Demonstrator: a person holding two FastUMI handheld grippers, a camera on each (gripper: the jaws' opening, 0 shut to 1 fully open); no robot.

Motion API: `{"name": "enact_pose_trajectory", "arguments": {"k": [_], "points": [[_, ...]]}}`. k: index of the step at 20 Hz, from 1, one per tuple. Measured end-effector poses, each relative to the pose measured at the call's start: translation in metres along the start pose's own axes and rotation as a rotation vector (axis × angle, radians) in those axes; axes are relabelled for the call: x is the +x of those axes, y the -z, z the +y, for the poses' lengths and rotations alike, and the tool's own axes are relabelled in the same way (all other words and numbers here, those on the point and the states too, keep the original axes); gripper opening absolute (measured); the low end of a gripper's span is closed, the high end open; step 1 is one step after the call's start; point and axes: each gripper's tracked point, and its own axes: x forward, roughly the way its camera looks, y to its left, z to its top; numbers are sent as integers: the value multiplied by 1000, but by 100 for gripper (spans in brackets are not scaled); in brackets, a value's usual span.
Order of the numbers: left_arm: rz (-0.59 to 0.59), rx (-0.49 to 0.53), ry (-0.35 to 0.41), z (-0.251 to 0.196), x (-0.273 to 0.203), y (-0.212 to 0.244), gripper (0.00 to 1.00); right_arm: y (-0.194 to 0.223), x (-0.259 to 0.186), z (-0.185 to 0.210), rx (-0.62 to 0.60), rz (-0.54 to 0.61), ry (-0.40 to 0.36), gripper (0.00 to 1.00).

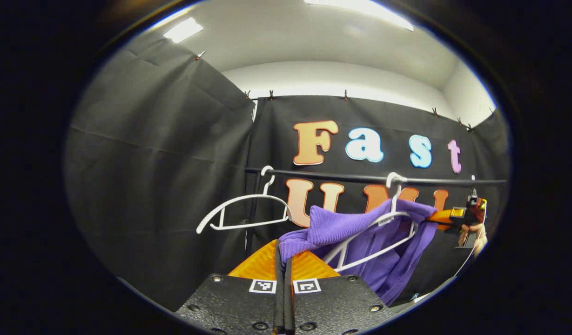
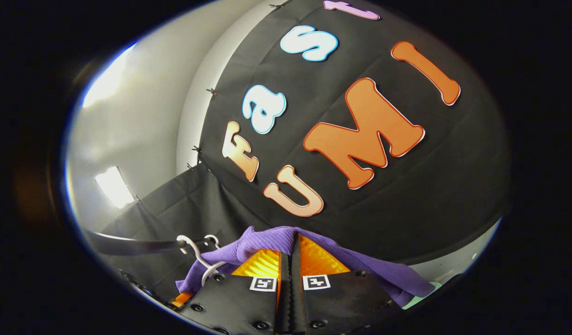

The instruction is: Grasp the clothes on the hanger with both hands and then place them into the laundry hamper below.

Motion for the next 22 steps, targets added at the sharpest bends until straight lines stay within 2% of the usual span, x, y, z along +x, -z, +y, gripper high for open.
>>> {"name": "enact_pose_trajectory", "arguments": {"k": [4,13,18,22], "points": [[-4,26,26,3,13,-8,0,-16,8,13,8,-2,-25,7],[5,100,82,11,49,-11,0,-34,35,2,3,27,-9,7],[-22,208,128,5,75,-19,0,-53,43,-9,-51,21,36,7],[-18,247,140,1,90,-16,0,-48,49,-28,-80,44,87,7]]}}
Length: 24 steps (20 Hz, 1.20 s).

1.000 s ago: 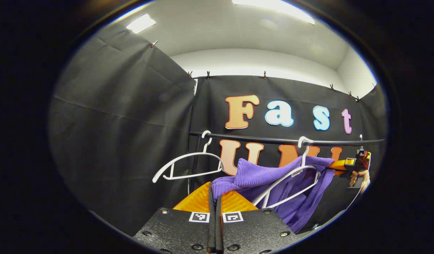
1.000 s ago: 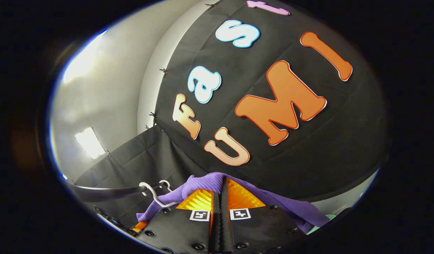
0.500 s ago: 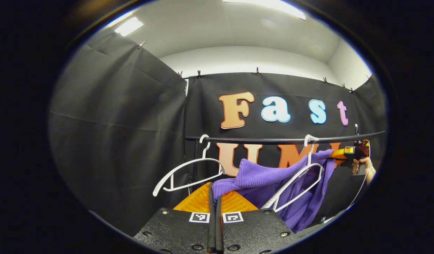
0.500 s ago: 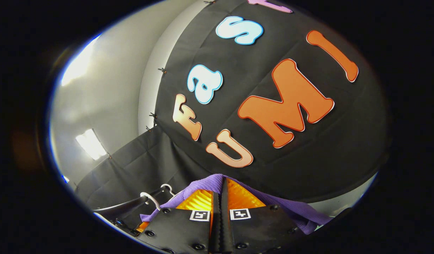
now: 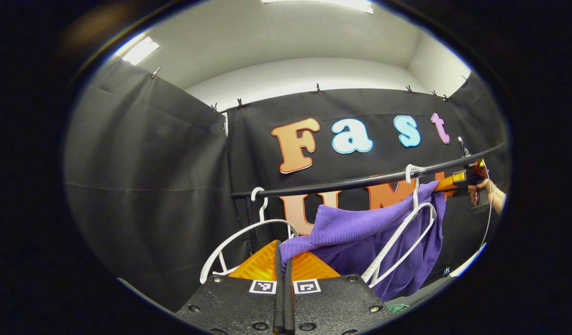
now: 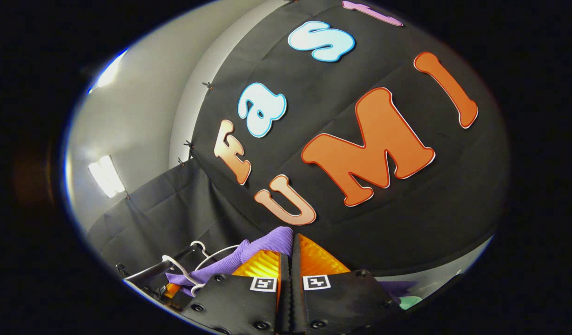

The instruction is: Grasp the clothes on the hanger with both hands and then place them into the laundry hamper below.

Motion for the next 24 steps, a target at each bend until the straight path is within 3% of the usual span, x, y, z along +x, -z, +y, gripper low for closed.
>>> {"name": "enact_pose_trajectory", "arguments": {"k": [13,24], "points": [[174,-116,21,0,12,90,0,78,18,-68,25,119,147,7],[349,-172,32,1,-27,180,0,198,-14,-126,129,193,287,7]]}}
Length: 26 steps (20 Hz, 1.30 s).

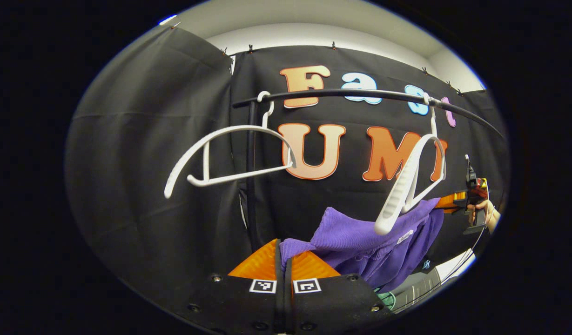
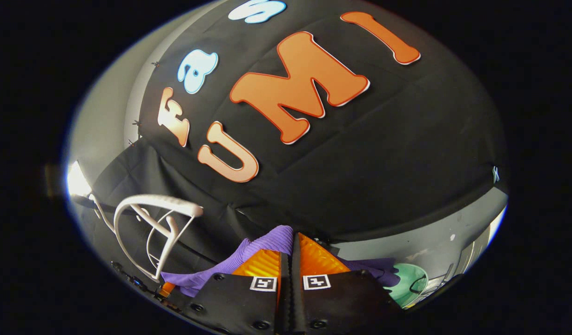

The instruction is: Grasp the clothes on the hanger with both hands and then place them into the laundry hamper below.

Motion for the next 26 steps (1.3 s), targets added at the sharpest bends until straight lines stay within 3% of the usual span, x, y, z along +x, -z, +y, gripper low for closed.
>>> {"name": "enact_pose_trajectory", "arguments": {"k": [6,11,21,26], "points": [[63,22,9,2,-8,41,2,69,-4,-14,42,47,61,7],[81,8,96,-33,-11,55,0,111,-25,-3,24,59,72,8],[92,-61,345,-154,-23,61,0,169,-89,15,81,-11,111,7],[118,-37,458,-224,-24,73,0,177,-106,11,64,-44,159,7]]}}
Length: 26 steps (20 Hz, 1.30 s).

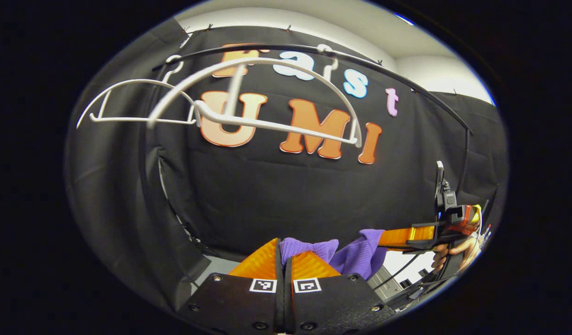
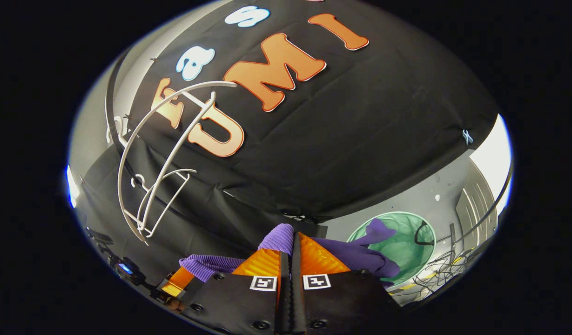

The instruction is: Grasp the clothes on the hanger with both hands and then place them into the laundry hamper below.

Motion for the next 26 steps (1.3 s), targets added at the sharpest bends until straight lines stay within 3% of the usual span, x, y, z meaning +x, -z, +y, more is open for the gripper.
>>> {"name": "enact_pose_trajectory", "arguments": {"k": [5,12,19,22,26], "points": [[55,-24,66,-46,32,21,0,-2,-10,-34,-84,-36,132,7],[173,4,103,-86,79,63,0,-2,-1,-95,-119,-13,245,7],[338,38,79,-82,125,127,0,15,36,-157,-146,76,336,7],[473,17,26,-70,135,168,0,31,49,-181,-172,133,381,7],[568,0,-22,-51,132,209,0,58,69,-203,-189,217,422,8]]}}
